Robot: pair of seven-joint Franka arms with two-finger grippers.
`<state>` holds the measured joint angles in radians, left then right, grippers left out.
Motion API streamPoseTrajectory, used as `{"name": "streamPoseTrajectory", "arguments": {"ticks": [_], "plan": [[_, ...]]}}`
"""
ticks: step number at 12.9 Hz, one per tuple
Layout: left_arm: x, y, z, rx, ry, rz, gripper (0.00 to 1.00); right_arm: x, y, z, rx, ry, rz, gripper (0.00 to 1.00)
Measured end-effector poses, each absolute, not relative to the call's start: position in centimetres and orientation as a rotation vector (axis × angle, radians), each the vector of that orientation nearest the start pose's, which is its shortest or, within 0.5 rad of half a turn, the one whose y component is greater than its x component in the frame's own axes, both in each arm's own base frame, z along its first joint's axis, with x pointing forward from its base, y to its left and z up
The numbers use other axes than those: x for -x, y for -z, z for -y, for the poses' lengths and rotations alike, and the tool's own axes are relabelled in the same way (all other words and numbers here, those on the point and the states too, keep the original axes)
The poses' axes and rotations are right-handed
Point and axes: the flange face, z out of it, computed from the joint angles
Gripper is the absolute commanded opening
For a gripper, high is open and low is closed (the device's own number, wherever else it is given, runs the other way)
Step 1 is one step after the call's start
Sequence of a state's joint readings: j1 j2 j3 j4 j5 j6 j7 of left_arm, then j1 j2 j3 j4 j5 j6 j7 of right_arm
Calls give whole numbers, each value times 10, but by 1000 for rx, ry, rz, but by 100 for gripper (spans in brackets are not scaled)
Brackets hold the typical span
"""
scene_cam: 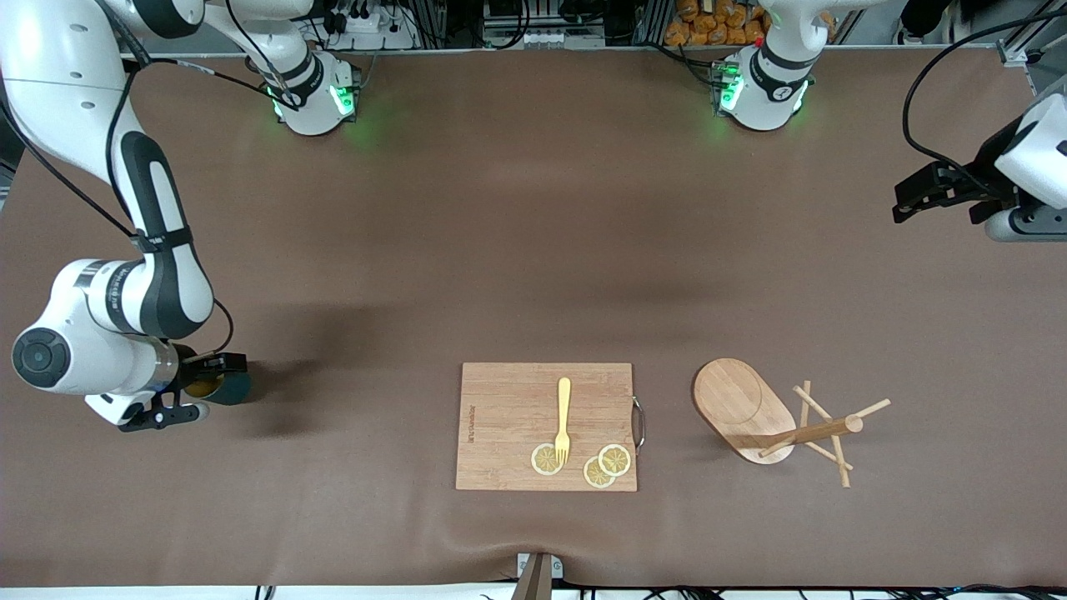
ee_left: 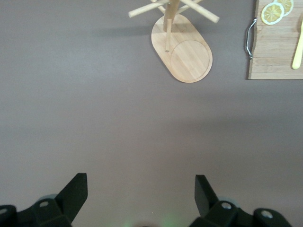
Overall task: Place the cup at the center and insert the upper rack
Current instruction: 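Reach the right gripper down to the teal mug and close on it, then lift the teal mug with the right gripper and carry it toward table center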
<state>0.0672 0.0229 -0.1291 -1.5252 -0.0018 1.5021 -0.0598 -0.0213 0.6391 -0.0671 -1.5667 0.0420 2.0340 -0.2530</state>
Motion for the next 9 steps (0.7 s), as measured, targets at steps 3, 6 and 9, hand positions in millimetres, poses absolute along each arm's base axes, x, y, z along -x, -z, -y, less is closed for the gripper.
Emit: {"name": "streamPoseTrajectory", "arguments": {"ticks": [3,6,9], "plan": [[-554,-627,25,3143,-70,19,100,-679,-245,57,3073,-264,296,63],[-556,-628,32,3144,-53,0,100,-681,-243,59,3050,-237,458,11],[-557,-626,33,3145,-49,-3,100,-681,-243,59,3015,-230,618,0]]}}
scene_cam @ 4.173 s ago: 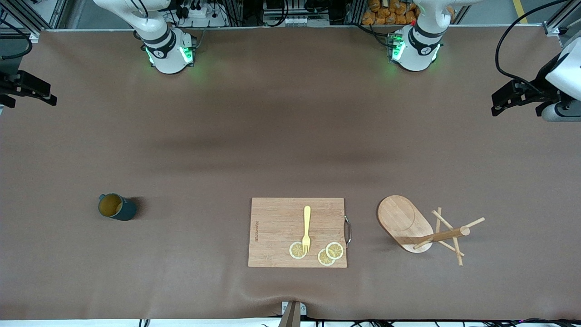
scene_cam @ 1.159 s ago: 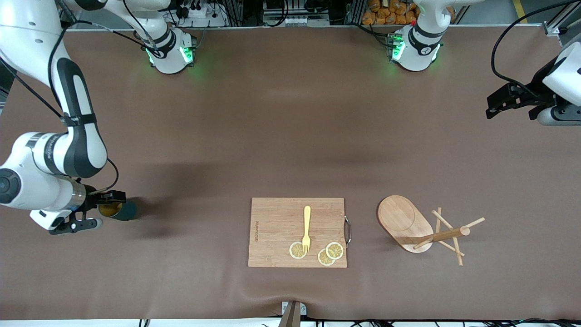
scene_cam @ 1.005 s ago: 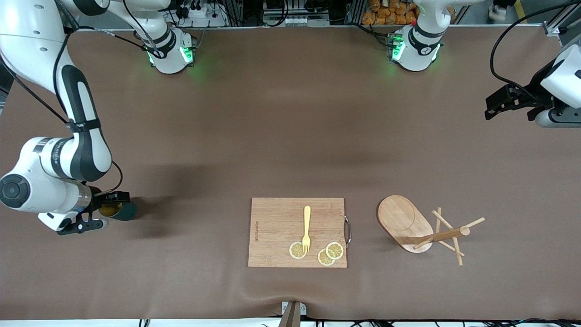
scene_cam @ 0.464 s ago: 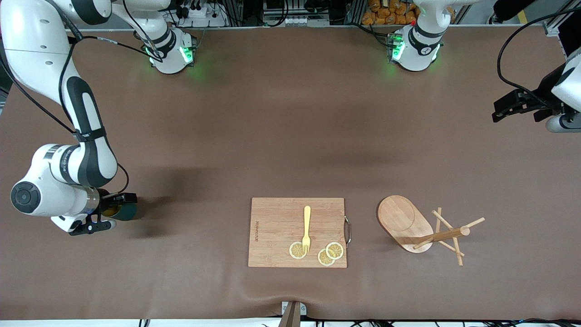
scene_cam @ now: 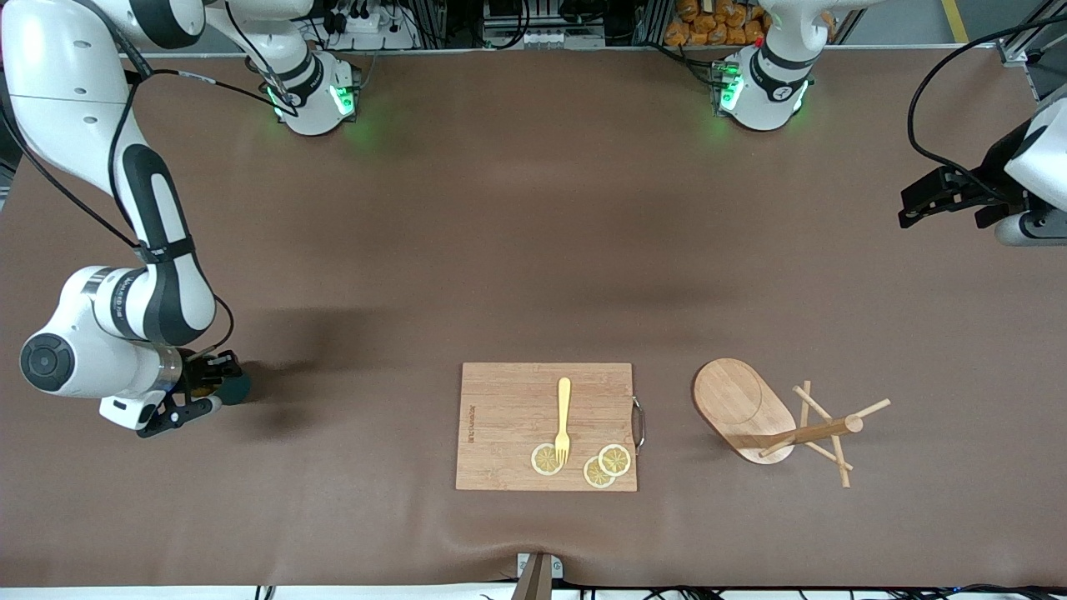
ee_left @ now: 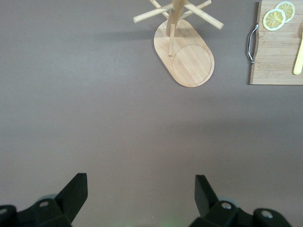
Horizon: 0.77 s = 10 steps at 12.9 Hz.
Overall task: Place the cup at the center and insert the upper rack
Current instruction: 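Lift the teal mug with the right gripper and carry it toward table center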
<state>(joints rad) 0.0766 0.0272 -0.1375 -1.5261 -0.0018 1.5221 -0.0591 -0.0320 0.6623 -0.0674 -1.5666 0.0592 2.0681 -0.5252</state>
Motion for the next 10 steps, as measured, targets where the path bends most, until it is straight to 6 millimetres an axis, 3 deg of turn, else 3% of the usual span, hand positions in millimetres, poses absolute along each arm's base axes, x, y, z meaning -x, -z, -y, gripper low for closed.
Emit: {"name": "streamPoseTrajectory", "arguments": {"ticks": [4,6,8,10], "plan": [[-557,-627,33,3145,-48,-3,100,-684,-247,57,3011,-216,648,0],[-554,-630,33,3144,-54,-3,100,-686,-249,46,3002,-206,671,0],[-549,-637,33,3142,-47,-2,100,-691,-258,20,2975,-169,723,0],[-544,-642,33,3140,-50,-1,100,-696,-280,-17,2949,-112,772,0]]}}
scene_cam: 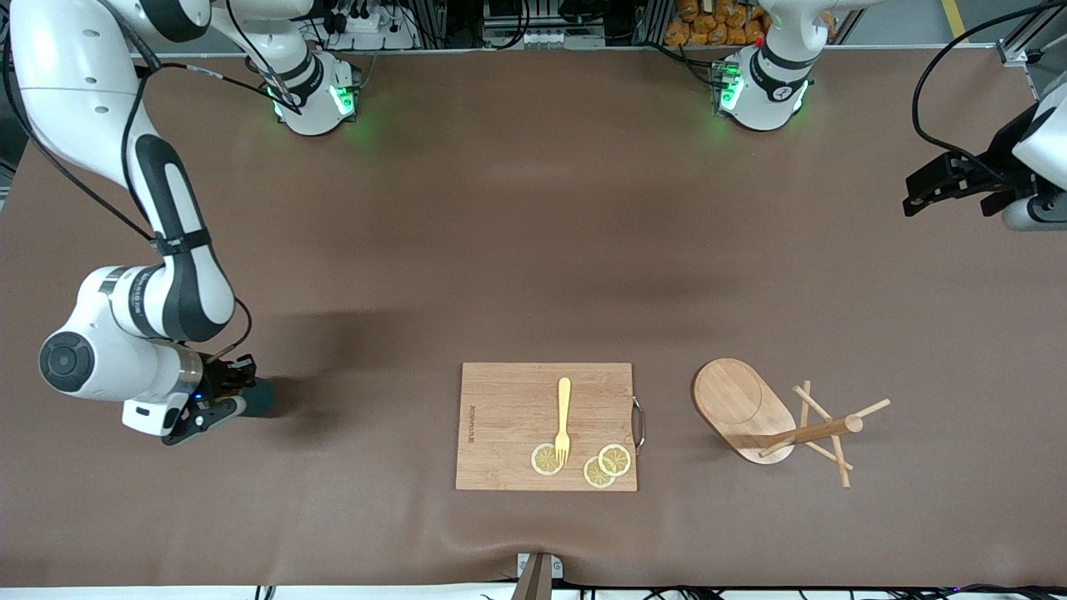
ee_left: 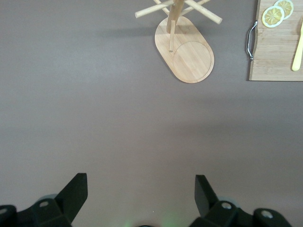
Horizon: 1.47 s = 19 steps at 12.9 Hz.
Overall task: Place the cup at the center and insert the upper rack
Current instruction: 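Lift the teal mug with the right gripper and carry it toward table center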
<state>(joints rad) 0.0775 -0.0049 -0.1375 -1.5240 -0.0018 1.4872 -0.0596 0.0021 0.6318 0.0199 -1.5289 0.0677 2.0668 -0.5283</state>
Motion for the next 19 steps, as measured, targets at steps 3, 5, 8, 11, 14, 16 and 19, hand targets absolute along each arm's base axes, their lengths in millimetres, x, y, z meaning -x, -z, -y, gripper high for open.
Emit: {"name": "streamPoseTrajectory", "arguments": {"ticks": [3,5,8,11,14,16,19], "plan": [[-540,-646,33,3139,-50,0,100,-687,-299,-92,2950,-130,682,0],[-539,-646,33,3139,-57,1,100,-673,-300,-156,2974,-173,580,0],[-539,-646,32,3139,-60,4,100,-641,-304,-259,3021,-199,427,0],[-539,-646,30,3139,-61,9,100,-595,-314,-348,3036,-231,299,0],[-539,-645,28,3127,-64,11,100,-532,-319,-440,3054,-255,204,0],[-539,-645,28,3125,-64,11,100,-491,-319,-485,3069,-266,199,0],[-539,-646,28,3125,-63,14,100,-431,-314,-537,3096,-284,195,0]]}}
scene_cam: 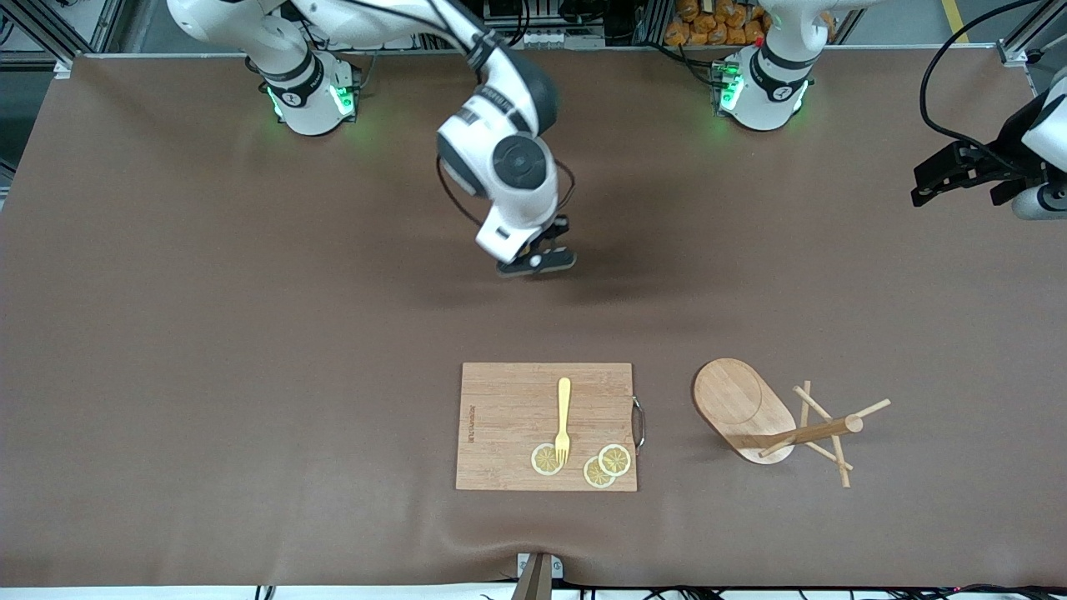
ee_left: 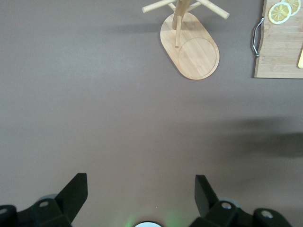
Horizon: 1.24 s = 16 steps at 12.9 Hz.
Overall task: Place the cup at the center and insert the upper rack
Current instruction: 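Lift the teal mug with the right gripper and carry it toward table center, then lower the teal mug onto the table center with the right gripper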
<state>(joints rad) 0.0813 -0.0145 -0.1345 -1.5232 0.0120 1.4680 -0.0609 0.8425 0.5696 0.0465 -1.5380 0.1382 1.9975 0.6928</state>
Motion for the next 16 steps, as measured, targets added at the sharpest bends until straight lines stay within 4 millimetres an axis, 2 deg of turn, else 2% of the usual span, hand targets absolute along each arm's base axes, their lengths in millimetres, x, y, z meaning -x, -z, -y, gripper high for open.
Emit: {"name": "streamPoseTrajectory", "arguments": {"ticks": [2,4,7,10,16], "plan": [[-539,-646,27,3124,-61,17,100,-399,-307,-560,3111,-290,207,0],[-539,-647,27,3124,-59,16,100,-389,-299,-568,3116,-287,231,0],[-539,-647,28,3107,-56,9,100,-383,-281,-577,3102,-254,248,0],[-539,-647,33,3101,-55,-6,100,-386,-261,-577,3128,-206,283,0],[-539,-649,31,3100,-48,0,100,-389,-258,-576,3139,-167,306,0]]}}
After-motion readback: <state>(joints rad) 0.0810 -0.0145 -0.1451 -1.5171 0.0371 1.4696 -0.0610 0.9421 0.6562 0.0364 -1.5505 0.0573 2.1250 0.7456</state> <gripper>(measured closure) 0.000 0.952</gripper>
